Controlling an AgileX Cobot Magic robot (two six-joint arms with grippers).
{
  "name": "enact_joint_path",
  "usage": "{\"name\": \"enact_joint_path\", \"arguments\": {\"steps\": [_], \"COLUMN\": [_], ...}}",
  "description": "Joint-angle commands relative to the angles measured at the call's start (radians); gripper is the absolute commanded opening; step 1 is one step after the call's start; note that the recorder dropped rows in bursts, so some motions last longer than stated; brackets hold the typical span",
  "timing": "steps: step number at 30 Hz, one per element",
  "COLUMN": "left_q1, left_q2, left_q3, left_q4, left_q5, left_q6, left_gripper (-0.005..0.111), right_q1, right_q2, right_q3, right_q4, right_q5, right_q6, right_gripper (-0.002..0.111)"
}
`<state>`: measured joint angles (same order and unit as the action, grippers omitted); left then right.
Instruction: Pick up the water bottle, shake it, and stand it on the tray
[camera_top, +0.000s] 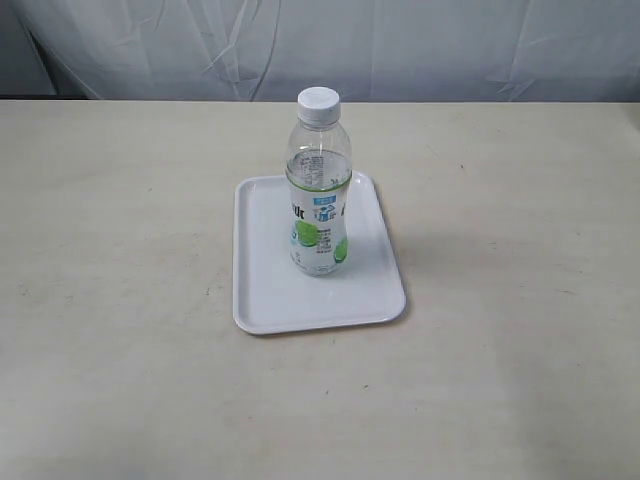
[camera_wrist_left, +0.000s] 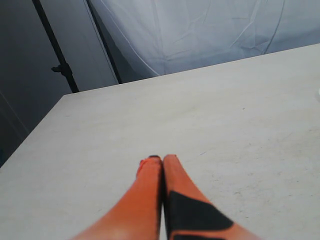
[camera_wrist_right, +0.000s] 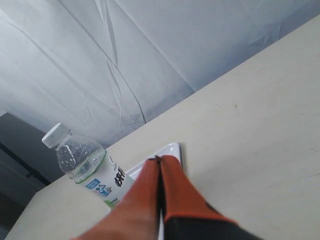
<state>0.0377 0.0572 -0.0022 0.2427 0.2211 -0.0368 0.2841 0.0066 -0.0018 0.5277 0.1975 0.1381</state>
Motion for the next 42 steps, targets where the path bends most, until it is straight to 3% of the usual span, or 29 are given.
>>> {"name": "enact_joint_path", "arguments": {"steps": [1,4,9,19,27,35,42], "left_q1": [0.001,0.001,0.001,0.001,0.001,0.001,0.001], "left_q2": [-0.004,-0.004,-0.004,-0.004,-0.004,-0.004,-0.004], "left_q3": [0.002,0.002,0.002,0.002,0.002,0.002,0.002], "left_q4": [0.005,0.005,0.005,0.005,0.005,0.005,0.005], "left_q5": [-0.013,-0.013,-0.013,-0.013,-0.013,-0.013,-0.013], "left_q6": [-0.008,-0.008,-0.008,-0.008,-0.008,-0.008,-0.008], "left_gripper": [0.000,0.000,0.000,0.000,0.000,0.000,0.000], "right_q1": [-0.008,-0.008,-0.008,-0.008,-0.008,-0.008,-0.008], "right_q2": [-0.007,-0.007,-0.007,-0.007,-0.007,-0.007,-0.007], "right_q3": [0.002,0.002,0.002,0.002,0.002,0.002,0.002], "right_q4": [-0.001,-0.026,-0.323,-0.437,-0.439,-0.453,-0.448], "right_q5": [-0.007,0.027,0.124,0.113,0.091,-0.145,-0.152], "right_q6": [-0.007,-0.007,-0.007,-0.007,-0.007,-0.007,-0.007], "right_gripper": [-0.001,-0.001,-0.001,-0.001,-0.001,-0.001,-0.001]}}
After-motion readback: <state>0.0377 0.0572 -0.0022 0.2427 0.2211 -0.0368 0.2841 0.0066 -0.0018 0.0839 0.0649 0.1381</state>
